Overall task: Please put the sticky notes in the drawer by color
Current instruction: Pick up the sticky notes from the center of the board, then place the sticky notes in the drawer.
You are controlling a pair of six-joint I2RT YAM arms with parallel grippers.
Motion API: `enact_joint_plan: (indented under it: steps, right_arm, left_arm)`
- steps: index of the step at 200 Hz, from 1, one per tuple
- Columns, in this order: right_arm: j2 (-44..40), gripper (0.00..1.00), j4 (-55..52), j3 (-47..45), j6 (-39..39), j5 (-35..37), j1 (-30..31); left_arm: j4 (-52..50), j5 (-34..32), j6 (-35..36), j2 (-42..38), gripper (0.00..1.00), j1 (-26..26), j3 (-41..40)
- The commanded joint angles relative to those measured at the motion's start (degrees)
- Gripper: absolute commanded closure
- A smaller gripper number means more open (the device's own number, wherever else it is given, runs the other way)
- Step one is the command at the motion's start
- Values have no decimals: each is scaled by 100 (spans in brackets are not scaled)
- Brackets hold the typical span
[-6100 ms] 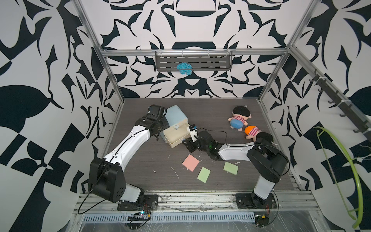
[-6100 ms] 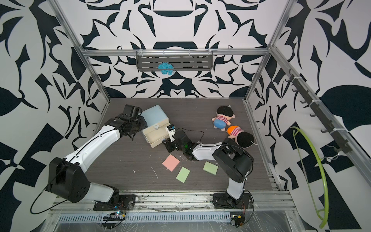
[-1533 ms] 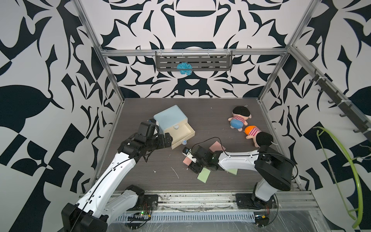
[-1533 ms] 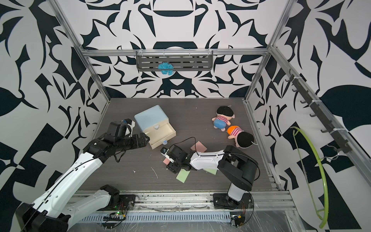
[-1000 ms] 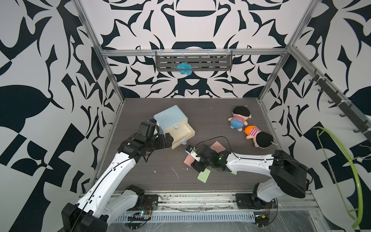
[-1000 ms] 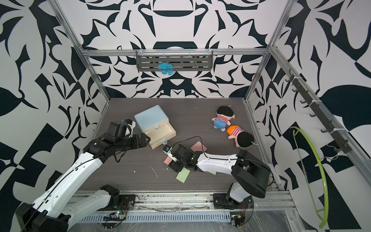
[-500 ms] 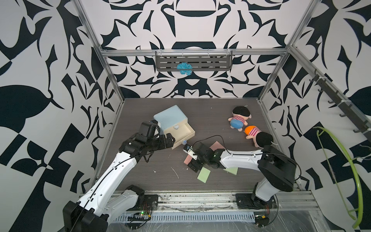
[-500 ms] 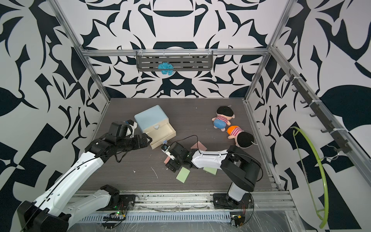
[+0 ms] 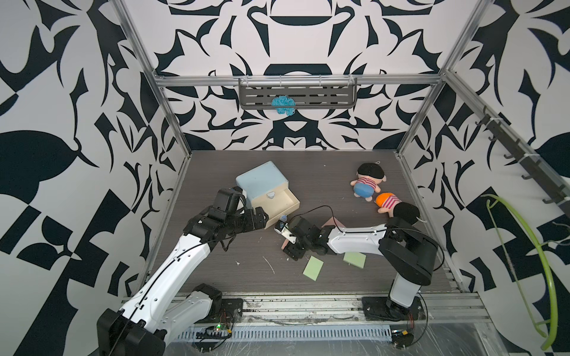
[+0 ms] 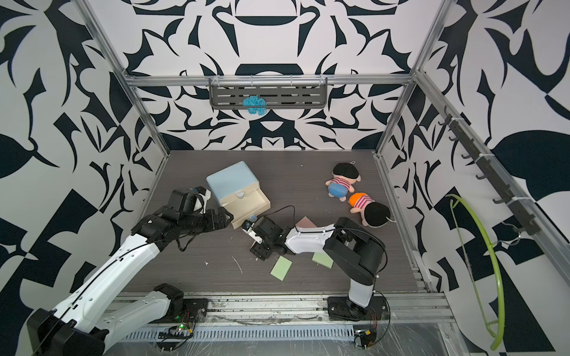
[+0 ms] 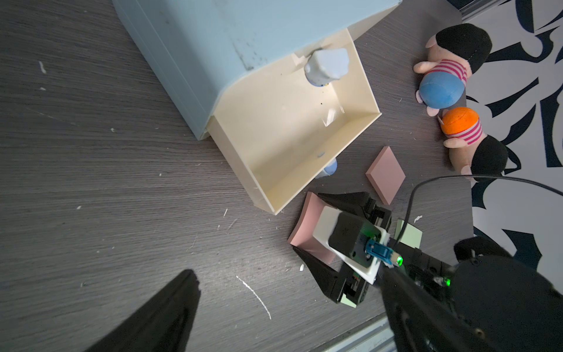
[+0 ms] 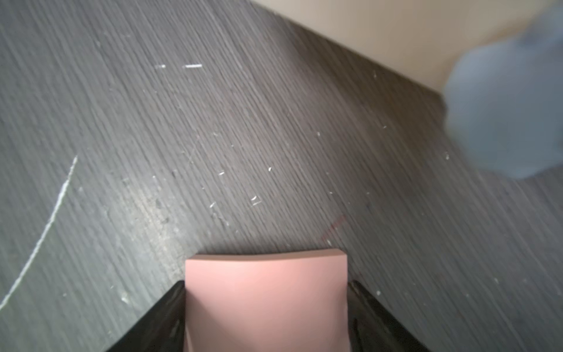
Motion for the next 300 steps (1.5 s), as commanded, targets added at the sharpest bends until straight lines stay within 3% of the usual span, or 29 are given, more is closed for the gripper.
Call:
enact_joint_plan:
  steps: [1,92,147,217,300]
  right_arm:
    - [-135,23,-162,33,-66,60,-13]
    - [-1164,24,-67,-293,201,47,-50]
    - [-1845,24,25,-74,550,-96,-493]
    - [-957,25,310,1312,910,222,-934]
    - [-27,26,2081,1550,1082,99,-1063]
  left_arm:
    - [-13,-19,103,-61,1,3,-60]
    - [37,105,90,-74,1,3,-95]
    - [181,150,103,-115,1,3,-156]
    - [412,79,288,-596,1,3,-323]
    - [532,158,226,-610,1,3,-476]
